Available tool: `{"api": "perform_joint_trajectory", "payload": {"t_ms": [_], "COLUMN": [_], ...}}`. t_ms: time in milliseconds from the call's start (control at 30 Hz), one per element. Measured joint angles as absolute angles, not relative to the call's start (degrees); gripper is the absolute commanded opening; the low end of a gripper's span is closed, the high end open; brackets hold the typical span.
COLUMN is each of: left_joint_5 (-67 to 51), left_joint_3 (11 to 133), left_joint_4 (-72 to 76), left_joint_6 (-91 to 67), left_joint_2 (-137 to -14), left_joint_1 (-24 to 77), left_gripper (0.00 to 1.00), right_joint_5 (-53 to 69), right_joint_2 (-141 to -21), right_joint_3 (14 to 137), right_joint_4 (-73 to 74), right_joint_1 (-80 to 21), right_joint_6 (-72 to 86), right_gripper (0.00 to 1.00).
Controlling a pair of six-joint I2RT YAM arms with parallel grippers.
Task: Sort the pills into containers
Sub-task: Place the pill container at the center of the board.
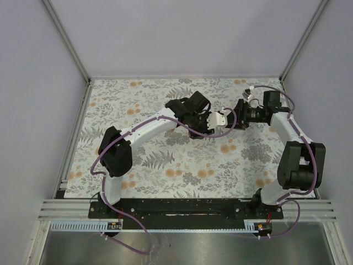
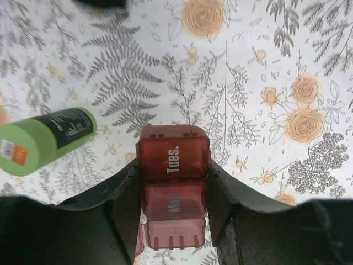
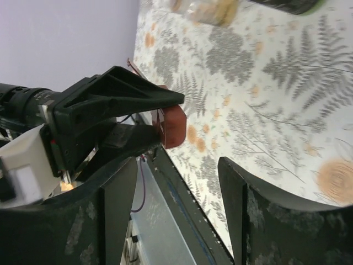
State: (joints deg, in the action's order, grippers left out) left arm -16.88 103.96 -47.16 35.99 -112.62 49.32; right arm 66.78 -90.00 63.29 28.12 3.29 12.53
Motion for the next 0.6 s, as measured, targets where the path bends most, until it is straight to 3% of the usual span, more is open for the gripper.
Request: {"api": "perform_joint_trajectory", "payload": {"t_ms": [300, 600], "left_joint_5": [-17.93, -19.31], "left_joint_3": [99.22, 98.5], "left_joint_4": [-44.36, -41.12], "left_joint_6": [35.4, 32.56], "left_joint_2": [-116.27, -123.46], "left_joint_1": [49.04, 49.91], "left_gripper": [0.0, 0.0], "right_joint_5": [54.5, 51.59], "right_joint_2": [-89.82, -87.42], "right_joint_3": [64.62, 64.62], "right_joint_4": [36.4, 38.94], "right_joint_1": [8.27, 8.69], "right_joint_6": [4.62, 1.93], "right_gripper": [0.7, 0.7]}}
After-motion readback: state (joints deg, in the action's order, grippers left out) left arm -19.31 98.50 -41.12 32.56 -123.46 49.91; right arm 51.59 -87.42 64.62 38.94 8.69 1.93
